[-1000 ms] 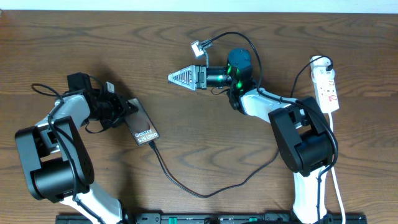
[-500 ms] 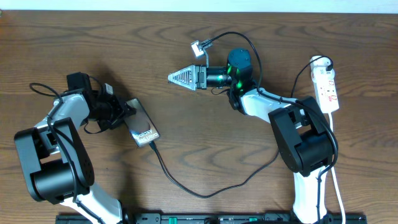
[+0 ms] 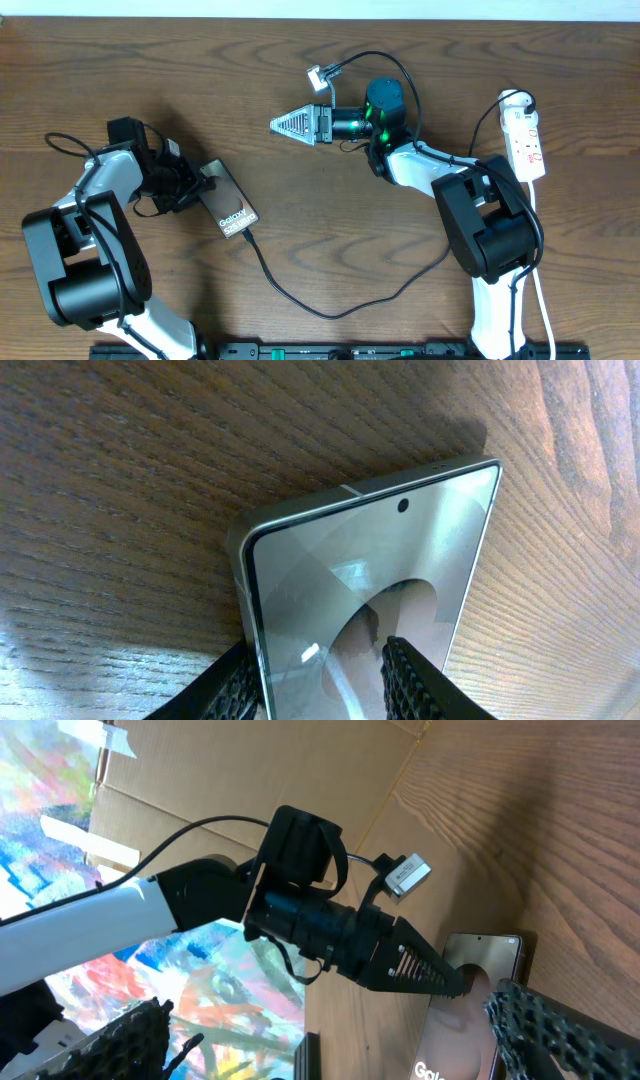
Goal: Plug charger to phone and switch on socket
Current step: 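Lay the phone flat on the table and open the left gripper, then move the right gripper to the switch beside the plugged adapter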
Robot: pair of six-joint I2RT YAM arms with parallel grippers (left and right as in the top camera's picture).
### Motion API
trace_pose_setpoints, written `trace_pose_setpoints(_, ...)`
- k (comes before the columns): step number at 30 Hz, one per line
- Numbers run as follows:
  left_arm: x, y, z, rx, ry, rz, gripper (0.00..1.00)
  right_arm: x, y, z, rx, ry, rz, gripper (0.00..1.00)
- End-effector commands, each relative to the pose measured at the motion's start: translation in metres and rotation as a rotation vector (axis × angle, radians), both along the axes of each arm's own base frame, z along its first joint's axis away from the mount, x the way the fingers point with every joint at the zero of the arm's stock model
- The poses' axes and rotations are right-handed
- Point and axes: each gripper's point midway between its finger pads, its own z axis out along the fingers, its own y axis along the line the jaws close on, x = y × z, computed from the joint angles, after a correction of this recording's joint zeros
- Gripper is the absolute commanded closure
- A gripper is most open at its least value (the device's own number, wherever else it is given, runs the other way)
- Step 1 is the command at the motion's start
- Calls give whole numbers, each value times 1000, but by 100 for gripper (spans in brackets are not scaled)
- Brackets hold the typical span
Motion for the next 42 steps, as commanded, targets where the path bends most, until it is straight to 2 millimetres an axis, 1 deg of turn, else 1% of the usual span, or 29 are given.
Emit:
trace_pose_setpoints(1,-54,21,-50,150,243,7,58,0,1,5,6,-30,10,1)
trace_pose_setpoints(12,-58,20,-49,146,257,6,58,0,1,5,6,-30,10,1)
trace_pose_setpoints(13,-57,20,-49,146,256,6,36,0,1,5,6,-31,10,1)
trace_pose_setpoints(14,-57,20,-49,146,254,6,23,0,1,5,6,-31,10,1)
trace_pose_setpoints(15,-57,20,-50,147,252,6,12,0,1,5,6,-31,10,1)
trace_pose_setpoints(22,-48,23,-45,152,230,8,10,0,1,5,6,-37,10,1)
trace_pose_setpoints(25,-39,20,-35,133,177,-5,10,0,1,5,6,-38,10,1)
trace_pose_setpoints(27,-24,14,-18,94,101,-8,10,0,1,5,6,-38,10,1)
trace_pose_setpoints(29,-2,7,11,42,-9,-8,10,0,1,5,6,-38,10,1)
trace_pose_setpoints(30,13,1,38,1,-98,-13,9,-1,1,5,6,-38,12,1)
trace_pose_setpoints(31,22,-2,56,-22,-155,-19,9,-1,1,5,6,-37,12,1)
trace_pose_setpoints(32,33,-8,87,-51,-251,-31,10,-1,1,5,6,-37,12,1)
trace_pose_setpoints(33,40,-11,118,-61,-343,-44,10,0,1,5,6,-37,11,1)
trace_pose_setpoints(34,42,-13,138,-55,-398,-52,9,0,1,5,6,-37,11,1)
trace_pose_setpoints(35,41,-14,166,-35,-477,-60,9,0,1,5,6,-37,12,1)
trace_pose_setpoints(36,36,-15,189,-13,-542,-66,9,0,1,5,6,-38,12,1)
trace_pose_setpoints(37,31,-17,206,4,-591,-71,9,0,1,5,7,-39,11,1)
trace_pose_setpoints(38,23,-19,230,27,-658,-78,10,0,1,10,23,-70,11,1)
trace_pose_setpoints(39,17,-21,245,42,-701,-82,9,0,0,17,43,-96,7,1)
trace_pose_setpoints(42,4,-25,267,64,-766,-86,9,9,-10,44,101,-116,-18,1)
